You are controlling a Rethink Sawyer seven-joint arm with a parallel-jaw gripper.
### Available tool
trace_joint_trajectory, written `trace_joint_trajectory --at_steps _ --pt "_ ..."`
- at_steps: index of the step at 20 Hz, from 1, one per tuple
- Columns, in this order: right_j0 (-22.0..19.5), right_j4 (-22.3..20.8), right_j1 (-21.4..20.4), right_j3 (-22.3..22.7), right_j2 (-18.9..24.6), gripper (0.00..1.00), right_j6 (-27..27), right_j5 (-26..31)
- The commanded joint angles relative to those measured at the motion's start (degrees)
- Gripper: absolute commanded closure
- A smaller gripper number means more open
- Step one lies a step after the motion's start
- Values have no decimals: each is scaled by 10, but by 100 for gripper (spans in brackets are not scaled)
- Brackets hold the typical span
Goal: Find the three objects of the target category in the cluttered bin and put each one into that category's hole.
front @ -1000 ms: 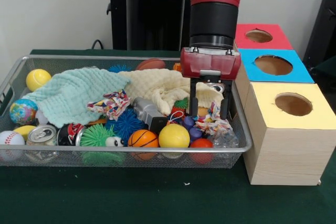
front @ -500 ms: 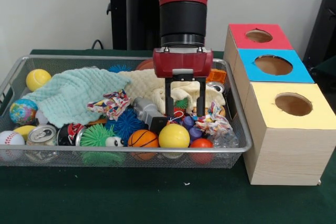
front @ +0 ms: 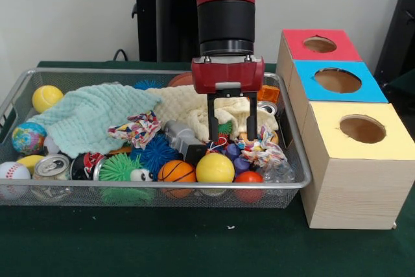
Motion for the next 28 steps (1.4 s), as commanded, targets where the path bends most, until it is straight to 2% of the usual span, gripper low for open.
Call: trace_joint_trajectory --at_steps 1,11,15,28 --pt "-9 -24 20 22 69 0 136 -6" --pt "-9 -27 42 17 75 0 131 -18" --pt "11 -20 46 7 49 0 114 -17" --pt "20 -24 75 -6 39 0 100 -9"
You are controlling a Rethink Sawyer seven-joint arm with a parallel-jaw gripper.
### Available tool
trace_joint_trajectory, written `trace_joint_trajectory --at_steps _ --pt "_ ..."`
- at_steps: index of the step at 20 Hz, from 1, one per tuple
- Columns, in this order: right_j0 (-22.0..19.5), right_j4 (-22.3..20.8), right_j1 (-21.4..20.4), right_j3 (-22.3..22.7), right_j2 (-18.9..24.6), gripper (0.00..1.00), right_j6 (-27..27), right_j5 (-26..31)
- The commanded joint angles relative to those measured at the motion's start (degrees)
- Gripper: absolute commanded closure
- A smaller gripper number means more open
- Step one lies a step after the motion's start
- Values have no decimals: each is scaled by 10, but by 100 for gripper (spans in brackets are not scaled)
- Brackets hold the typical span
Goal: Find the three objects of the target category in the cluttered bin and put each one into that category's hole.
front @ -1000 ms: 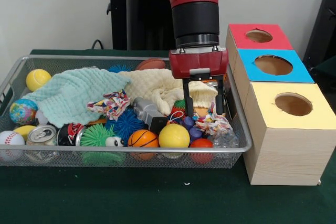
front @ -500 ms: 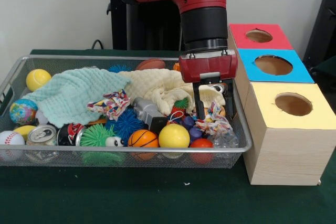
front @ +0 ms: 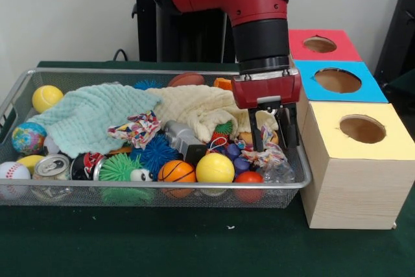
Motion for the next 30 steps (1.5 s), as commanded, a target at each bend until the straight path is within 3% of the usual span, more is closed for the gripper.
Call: trace_joint_trajectory --at_steps 1,18,30 --pt "5 -24 29 -7 2 0 99 -8" --pt "26 -35 40 -33 -32 0 88 -51" --pt "21 -36 -7 -22 -28 0 91 -26"
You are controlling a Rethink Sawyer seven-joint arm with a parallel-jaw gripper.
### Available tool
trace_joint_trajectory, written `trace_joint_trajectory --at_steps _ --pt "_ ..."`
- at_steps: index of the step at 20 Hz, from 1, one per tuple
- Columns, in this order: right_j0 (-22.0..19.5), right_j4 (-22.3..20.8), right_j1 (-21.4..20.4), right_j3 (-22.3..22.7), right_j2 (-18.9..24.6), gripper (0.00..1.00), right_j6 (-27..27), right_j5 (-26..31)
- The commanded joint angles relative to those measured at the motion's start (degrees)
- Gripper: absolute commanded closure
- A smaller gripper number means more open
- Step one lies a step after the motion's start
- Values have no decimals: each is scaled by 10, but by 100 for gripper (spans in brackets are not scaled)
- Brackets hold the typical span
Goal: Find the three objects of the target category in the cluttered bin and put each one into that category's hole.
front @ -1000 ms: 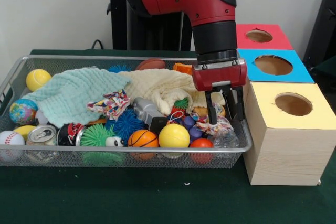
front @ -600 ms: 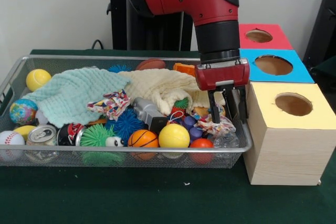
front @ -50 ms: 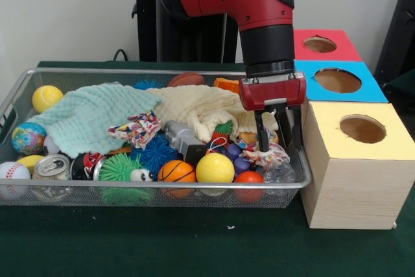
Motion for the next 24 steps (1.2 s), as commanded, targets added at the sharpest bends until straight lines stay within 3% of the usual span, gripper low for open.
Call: trace_joint_trajectory --at_steps 1,16,24 --pt "-7 -21 -22 -22 -5 0 89 -5" --pt "11 -20 -40 -37 -31 0 82 -31" --pt "16 -26 -1 -60 -42 0 85 -62"
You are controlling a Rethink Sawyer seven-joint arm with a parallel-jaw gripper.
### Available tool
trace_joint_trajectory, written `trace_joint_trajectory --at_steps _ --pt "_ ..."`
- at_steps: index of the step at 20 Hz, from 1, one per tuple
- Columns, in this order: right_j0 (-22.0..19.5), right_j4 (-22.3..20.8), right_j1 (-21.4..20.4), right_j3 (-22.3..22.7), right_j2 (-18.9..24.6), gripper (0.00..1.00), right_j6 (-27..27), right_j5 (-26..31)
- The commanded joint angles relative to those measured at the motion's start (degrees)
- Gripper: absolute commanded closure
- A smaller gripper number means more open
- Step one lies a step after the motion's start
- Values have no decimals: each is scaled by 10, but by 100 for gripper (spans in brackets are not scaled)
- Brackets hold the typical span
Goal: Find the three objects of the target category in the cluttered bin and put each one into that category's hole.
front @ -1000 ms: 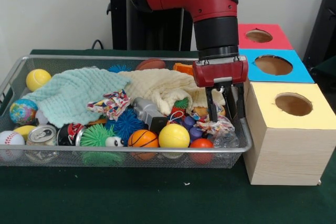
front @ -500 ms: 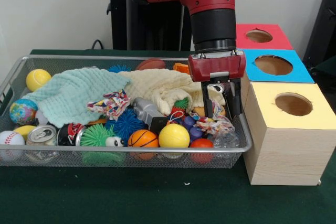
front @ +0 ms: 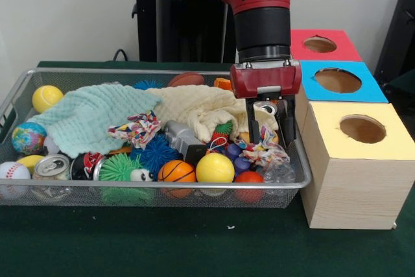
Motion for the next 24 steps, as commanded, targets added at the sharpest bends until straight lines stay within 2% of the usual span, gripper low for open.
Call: trace_joint_trajectory --at_steps 1,15,24 --pt "2 -26 40 -56 -14 0 85 -62" --pt "13 -22 68 -75 -23 0 86 -98" --pt "17 -9 62 -74 -16 0 100 -92"
